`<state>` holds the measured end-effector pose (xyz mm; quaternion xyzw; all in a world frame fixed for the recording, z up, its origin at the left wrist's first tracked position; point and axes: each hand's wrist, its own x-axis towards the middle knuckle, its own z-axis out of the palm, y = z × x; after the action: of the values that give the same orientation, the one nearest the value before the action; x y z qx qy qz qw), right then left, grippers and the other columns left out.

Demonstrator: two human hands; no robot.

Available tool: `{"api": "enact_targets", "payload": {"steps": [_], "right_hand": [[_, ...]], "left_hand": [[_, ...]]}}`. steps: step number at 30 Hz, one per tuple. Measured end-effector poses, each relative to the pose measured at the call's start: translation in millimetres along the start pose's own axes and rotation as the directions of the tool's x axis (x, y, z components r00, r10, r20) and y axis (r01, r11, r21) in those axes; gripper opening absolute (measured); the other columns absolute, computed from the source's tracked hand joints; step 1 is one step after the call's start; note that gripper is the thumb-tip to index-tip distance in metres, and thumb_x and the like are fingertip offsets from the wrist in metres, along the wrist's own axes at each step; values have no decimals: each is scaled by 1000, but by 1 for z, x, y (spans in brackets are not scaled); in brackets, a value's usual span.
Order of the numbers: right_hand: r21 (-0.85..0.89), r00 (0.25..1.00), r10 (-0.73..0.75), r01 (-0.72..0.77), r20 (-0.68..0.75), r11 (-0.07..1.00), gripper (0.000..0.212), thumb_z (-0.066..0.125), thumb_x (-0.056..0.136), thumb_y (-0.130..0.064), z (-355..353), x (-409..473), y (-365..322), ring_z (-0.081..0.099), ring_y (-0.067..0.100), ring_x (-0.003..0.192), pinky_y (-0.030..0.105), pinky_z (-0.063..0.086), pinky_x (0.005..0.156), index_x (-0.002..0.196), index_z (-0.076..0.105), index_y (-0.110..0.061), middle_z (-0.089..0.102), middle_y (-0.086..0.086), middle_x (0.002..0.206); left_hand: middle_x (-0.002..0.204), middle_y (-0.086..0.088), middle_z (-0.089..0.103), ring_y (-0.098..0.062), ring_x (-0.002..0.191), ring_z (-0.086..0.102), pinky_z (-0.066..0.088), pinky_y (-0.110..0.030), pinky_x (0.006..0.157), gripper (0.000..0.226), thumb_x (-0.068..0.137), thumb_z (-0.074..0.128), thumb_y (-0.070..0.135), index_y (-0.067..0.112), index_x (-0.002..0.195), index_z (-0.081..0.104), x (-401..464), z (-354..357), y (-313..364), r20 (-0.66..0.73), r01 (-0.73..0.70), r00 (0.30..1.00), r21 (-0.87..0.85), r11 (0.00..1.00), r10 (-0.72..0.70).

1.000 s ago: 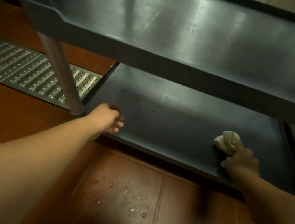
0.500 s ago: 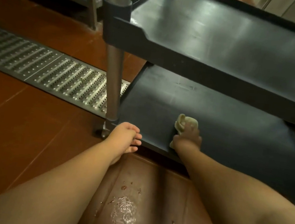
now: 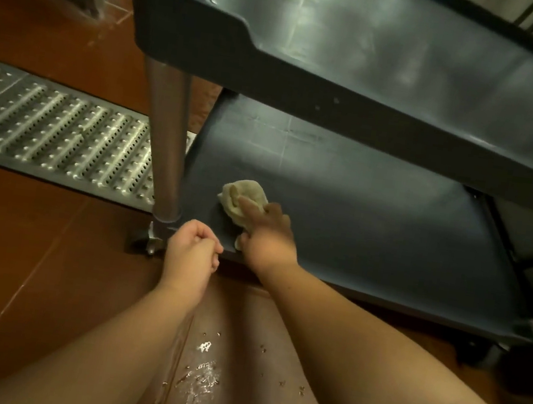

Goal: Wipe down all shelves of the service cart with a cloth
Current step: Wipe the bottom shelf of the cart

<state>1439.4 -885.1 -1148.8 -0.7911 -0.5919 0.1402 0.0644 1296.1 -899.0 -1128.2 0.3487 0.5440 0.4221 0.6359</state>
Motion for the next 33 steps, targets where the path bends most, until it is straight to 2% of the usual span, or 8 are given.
{"api": "enact_targets", "payload": {"steps": [6, 10, 15, 20, 26, 30, 33], "right_hand": [[-39, 996, 93, -93, -2, 995, 73, 59, 86, -23, -32, -36, 112, 48, 35, 111, 42, 50, 91, 149, 30, -48, 40, 5, 131], [-105, 991, 109, -101, 74, 989, 76, 59, 89, -23, -57, -54, 165, 49, 35, 111, 44, 50, 90, 150, 20, -48, 40, 7, 129], [-104, 989, 60, -46, 138, 993, 75, 62, 89, -28, -68, -53, 188, 51, 34, 109, 46, 49, 92, 148, 20, -45, 39, 7, 128], [-47, 999, -6, 8, 47, 999, 70, 61, 83, -30, -52, -49, 196, 47, 33, 104, 41, 50, 86, 144, 30, -43, 39, 5, 116], [-84, 996, -85, 83, -23, 993, 67, 61, 82, -31, -54, -56, 231, 49, 34, 104, 39, 48, 82, 144, 36, -39, 43, 7, 121], [-135, 998, 27, -35, -63, 990, 68, 62, 85, -28, -74, -77, 300, 49, 35, 101, 40, 45, 80, 146, 34, -38, 44, 10, 121], [-180, 978, 168, -189, -124, 965, 67, 64, 86, -32, -88, -99, 367, 50, 34, 102, 39, 44, 80, 146, 35, -37, 45, 10, 123]], "left_hand": [[64, -10, 52, -15, 45, 39, 29, -26, 44, 27, 79, 33, -15, 7, 71, 47, -15, 42, -2, 173, 36, 984, 68, 997, -47], [71, -9, 58, -15, 50, 45, 36, -26, 46, 26, 82, 35, -11, 8, 76, 51, -18, 58, 2, 192, 85, 975, 154, 984, -114], [81, -7, 62, -15, 55, 51, 42, -26, 46, 22, 86, 39, -4, 11, 89, 54, -37, 75, 1, 201, 130, 961, 269, 954, -188], [84, -7, 60, -14, 56, 52, 44, -27, 50, 20, 89, 40, -3, 13, 94, 51, -49, 104, 6, 162, 120, 973, 250, 961, -164], [80, -8, 59, -15, 55, 52, 42, -27, 49, 23, 89, 39, -6, 13, 92, 51, -67, 171, -6, 165, 99, 977, 230, 968, -139], [80, -8, 58, -15, 53, 50, 41, -24, 46, 27, 88, 37, -9, 10, 98, 51, -74, 226, -28, 149, 97, 980, 227, 969, -133], [78, -8, 57, -14, 50, 50, 40, -19, 41, 30, 86, 36, -12, 13, 93, 51, -81, 266, -48, 167, 101, 975, 266, 959, -149]]}}
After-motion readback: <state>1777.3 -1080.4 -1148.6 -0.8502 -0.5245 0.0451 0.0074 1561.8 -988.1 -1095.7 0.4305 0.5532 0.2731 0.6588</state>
